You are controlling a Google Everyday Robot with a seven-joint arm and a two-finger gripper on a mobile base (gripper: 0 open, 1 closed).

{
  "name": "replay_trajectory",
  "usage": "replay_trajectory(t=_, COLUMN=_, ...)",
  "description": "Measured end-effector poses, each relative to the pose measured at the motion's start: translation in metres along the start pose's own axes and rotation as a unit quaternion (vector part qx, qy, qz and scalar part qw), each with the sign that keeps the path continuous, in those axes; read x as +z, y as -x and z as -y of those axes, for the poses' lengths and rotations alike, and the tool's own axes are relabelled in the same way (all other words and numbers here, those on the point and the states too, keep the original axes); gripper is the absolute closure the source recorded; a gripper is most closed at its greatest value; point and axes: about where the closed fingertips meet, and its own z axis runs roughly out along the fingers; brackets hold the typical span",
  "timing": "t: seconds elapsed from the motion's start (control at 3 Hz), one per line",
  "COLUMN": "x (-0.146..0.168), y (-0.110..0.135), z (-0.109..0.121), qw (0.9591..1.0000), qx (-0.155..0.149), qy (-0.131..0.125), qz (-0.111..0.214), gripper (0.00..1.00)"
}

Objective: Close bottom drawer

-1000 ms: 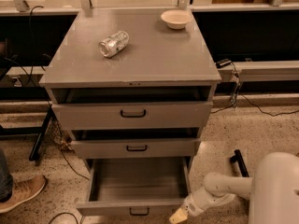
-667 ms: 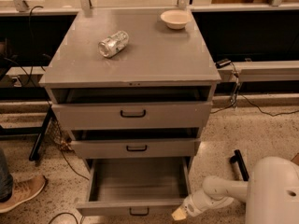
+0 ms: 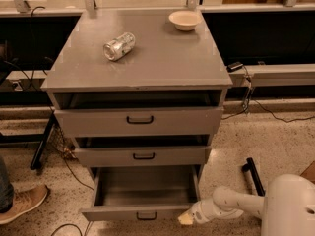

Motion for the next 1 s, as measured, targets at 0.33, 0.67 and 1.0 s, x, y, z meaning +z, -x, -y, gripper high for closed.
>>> replay_trajectory(t=0.33, x=0.0, y=0.0, z=0.0, qw=1.0, qx=0.0, qy=0.0, qz=0.0, gripper=1.0)
replay_trajectory(t=0.67, x=0.006, y=-0.002, z=0.006, qw=0.9997, qx=0.011, qy=-0.003, qz=0.023, gripper=1.0)
replay_trajectory(t=1.0, x=0.012, y=0.008, z=0.025, qw=0.9983, qx=0.011, qy=-0.024, qz=0.052, gripper=1.0)
